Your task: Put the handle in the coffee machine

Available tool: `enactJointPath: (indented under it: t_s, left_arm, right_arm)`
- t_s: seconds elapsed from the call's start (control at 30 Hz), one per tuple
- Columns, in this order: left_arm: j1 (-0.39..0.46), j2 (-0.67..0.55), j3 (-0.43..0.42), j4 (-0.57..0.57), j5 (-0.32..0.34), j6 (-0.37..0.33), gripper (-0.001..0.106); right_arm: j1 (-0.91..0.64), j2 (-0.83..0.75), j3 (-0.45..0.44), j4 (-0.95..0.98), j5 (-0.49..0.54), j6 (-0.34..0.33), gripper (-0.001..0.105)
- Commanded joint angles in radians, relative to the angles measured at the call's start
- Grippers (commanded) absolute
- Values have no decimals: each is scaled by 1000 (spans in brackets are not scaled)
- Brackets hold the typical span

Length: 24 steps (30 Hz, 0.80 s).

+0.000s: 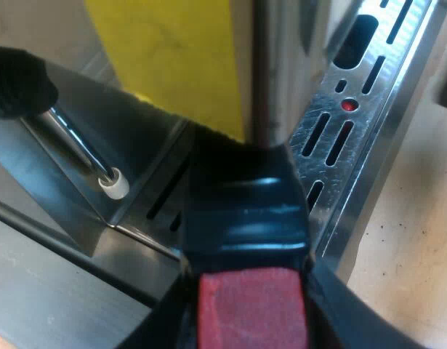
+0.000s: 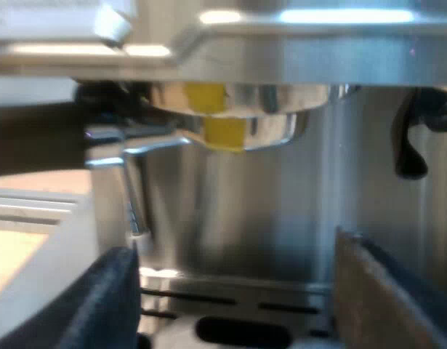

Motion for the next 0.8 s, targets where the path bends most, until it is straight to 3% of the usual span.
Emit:
enactJointPath:
  t_s: [0.03, 0.1, 0.17, 0.2, 0.47, 0.6, 0.67, 0.8]
  left_arm:
    - [4, -45, -27, -19, 132, 16, 0]
    - [10, -45, -27, -19, 130, 19, 0]
    - [10, -48, -27, -19, 138, 19, 0]
    - [10, -47, -27, -17, 139, 19, 0]
    - [10, -47, -27, 4, 160, 19, 0]
    - [10, -47, -27, 4, 160, 19, 0]
    - [10, -47, -27, 4, 160, 19, 0]
    - [10, -47, -27, 4, 160, 19, 0]
  right_arm:
    - [-25, -1, -2, 19, -22, -14, 53]
    - [-29, 3, -2, 22, -24, -16, 48]
    - [-59, 13, -2, 35, -38, -61, 38]
    - [-70, 19, 4, 42, -84, -66, 36]
    - [-156, 27, 68, 3, -288, -41, 33]
    - [-157, 30, 68, 0, -296, -44, 32]
    - [-191, 102, 66, -181, -311, -71, 26]
    - [-190, 165, 54, -310, -307, -123, 26]
